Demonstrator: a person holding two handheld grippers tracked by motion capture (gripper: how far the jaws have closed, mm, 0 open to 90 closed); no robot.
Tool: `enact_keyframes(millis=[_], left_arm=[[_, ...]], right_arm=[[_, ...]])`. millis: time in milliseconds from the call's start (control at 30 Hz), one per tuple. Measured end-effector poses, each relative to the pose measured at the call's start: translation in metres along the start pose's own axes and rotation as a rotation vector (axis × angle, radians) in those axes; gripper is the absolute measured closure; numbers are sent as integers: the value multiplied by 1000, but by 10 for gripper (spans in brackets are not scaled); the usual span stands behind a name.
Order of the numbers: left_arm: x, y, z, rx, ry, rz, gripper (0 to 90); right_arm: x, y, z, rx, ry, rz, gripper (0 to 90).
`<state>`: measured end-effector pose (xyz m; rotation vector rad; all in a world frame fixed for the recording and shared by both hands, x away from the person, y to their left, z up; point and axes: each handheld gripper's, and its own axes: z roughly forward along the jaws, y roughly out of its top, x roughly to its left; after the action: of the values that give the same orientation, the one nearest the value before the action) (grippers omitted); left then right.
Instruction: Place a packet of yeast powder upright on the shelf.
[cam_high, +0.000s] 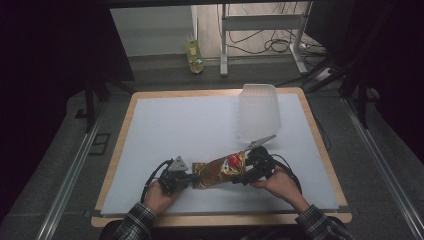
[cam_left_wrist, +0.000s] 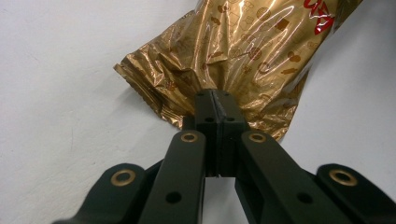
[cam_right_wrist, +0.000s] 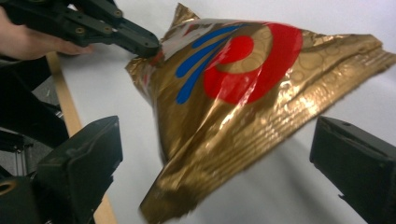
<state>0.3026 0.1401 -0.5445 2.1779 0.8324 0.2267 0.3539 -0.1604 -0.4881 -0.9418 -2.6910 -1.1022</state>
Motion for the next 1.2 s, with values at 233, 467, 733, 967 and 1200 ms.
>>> enact_keyframes(millis=[233,467,733,967,1200], left_arm=[[0,0,0,0,-3,1,897],[0,0,0,1,-3,6,897],[0,0,0,-3,-4,-2,895],[0,1,-1,-5,0,-7,883],[1,1,-4,-27,12,-11,767]], right_arm=[[-6,10,11,10,29,71,221],[-10,18,20,-17,111,137,359],[-7,20,24,-19,136,109,592],[-5,22,21,-28,149,119,654],[0,27,15,-49,134,60,678]])
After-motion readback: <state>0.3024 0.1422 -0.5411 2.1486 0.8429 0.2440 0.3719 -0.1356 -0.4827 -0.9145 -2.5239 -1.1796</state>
